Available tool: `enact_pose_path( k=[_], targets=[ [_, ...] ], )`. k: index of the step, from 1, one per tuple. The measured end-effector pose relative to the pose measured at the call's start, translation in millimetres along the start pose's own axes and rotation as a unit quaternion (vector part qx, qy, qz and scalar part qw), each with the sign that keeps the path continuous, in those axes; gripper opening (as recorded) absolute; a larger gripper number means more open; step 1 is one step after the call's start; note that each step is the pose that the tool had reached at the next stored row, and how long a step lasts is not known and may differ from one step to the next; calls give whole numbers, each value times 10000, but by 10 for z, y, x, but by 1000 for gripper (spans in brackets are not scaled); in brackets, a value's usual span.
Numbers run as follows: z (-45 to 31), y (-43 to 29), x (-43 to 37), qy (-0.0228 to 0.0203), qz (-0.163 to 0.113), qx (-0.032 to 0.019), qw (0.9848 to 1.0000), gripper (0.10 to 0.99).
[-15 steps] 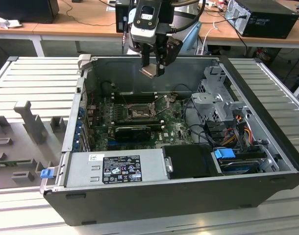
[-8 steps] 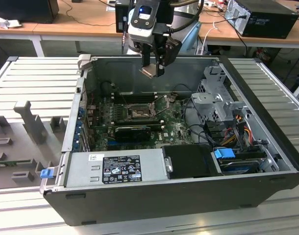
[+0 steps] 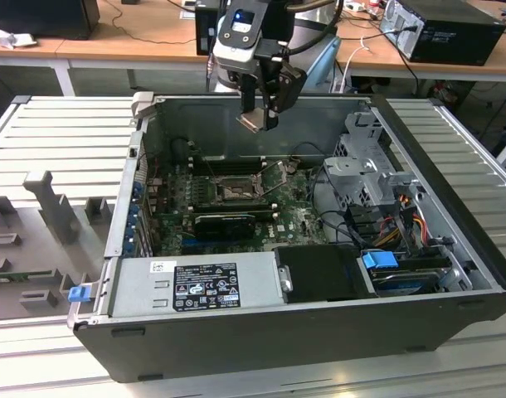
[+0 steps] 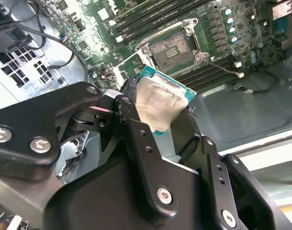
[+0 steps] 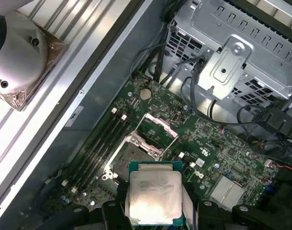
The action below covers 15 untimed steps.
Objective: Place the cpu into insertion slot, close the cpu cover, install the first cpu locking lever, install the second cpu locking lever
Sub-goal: 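Place the cpu into insertion slot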
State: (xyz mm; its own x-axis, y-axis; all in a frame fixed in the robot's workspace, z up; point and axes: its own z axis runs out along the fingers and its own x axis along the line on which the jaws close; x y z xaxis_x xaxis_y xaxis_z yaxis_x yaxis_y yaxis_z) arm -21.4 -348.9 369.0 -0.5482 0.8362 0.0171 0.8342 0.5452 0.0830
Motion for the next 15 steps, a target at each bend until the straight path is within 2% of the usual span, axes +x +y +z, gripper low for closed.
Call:
enact_pose_path(
  k=[9, 13, 15],
  targets=[
    [1, 0, 0, -25, 295, -5, 9996, 529],
    [4, 0, 0, -59, 695, -11, 9976, 529],
    [4, 0, 0, -68, 795, -12, 9968, 529]
  ],
)
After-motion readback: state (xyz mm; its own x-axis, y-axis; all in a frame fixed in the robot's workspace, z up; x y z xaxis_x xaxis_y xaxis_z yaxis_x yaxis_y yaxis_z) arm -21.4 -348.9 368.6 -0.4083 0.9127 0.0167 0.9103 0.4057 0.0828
